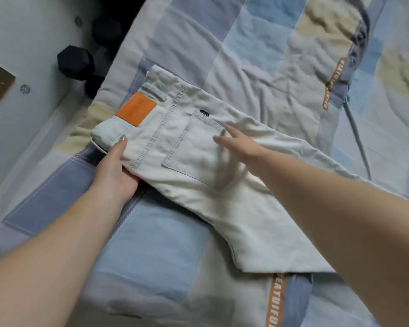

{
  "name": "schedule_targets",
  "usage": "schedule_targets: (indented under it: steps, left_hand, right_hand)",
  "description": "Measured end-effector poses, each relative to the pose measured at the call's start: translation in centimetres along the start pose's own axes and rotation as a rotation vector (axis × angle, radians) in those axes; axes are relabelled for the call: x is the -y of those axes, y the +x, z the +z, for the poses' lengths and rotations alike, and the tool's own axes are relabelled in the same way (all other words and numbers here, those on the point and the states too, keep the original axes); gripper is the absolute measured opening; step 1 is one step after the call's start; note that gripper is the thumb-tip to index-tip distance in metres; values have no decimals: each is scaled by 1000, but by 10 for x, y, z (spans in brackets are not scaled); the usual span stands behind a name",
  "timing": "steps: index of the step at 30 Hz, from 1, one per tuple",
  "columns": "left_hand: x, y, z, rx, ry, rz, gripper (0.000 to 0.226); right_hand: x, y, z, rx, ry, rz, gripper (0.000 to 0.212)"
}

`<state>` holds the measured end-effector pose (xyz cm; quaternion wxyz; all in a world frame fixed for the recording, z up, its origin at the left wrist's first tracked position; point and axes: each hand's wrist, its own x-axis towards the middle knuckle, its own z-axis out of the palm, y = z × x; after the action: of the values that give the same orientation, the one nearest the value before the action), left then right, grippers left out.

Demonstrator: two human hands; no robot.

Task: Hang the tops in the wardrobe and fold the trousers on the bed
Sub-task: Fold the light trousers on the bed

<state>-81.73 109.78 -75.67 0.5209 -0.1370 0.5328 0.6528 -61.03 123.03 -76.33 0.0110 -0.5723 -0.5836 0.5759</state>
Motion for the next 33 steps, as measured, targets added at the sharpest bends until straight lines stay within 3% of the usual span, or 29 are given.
schedule_targets:
  steps: [4,8,12,16,18,23,24,28,30,31,33]
  left_hand:
    - [-9,-25,15,79,40,113,31]
    - [-5,-65,52,146,279,300,31]
    - [19,-105,89,289,633,446,23]
    - [64,-138,119,498,955,629,38]
    - [88,-154,130,534,1152,734,45]
    - [164,-206,163,600,1420,882,53]
    - [179,-216,169,609,1441,891,54]
    - [236,-255,172,725,1290,1024,38]
    - [271,-277,163,734,1127,877,16]
    - [289,-286,158,678,1064,694,14]
    - [320,-296,153,473,841,153,38]
  right_hand:
    - [25,-13,14,-50,287,38,57]
    - [53,-33,8,37,555,132,33]
    - [70,-54,-25,138,713,175,46]
    - [65,-86,-80,241,705,118,60]
    - [56,-104,-109,227,684,96,55]
    - [-4,-146,-175,-69,81,100,10]
    - [-18,-154,-185,-131,37,66,11]
    - [-74,-189,-224,-143,309,25,21]
    - [-104,-208,-247,-119,467,51,24]
    - [-119,-217,-258,-117,515,57,26]
    - [-149,-236,-279,-124,578,67,27]
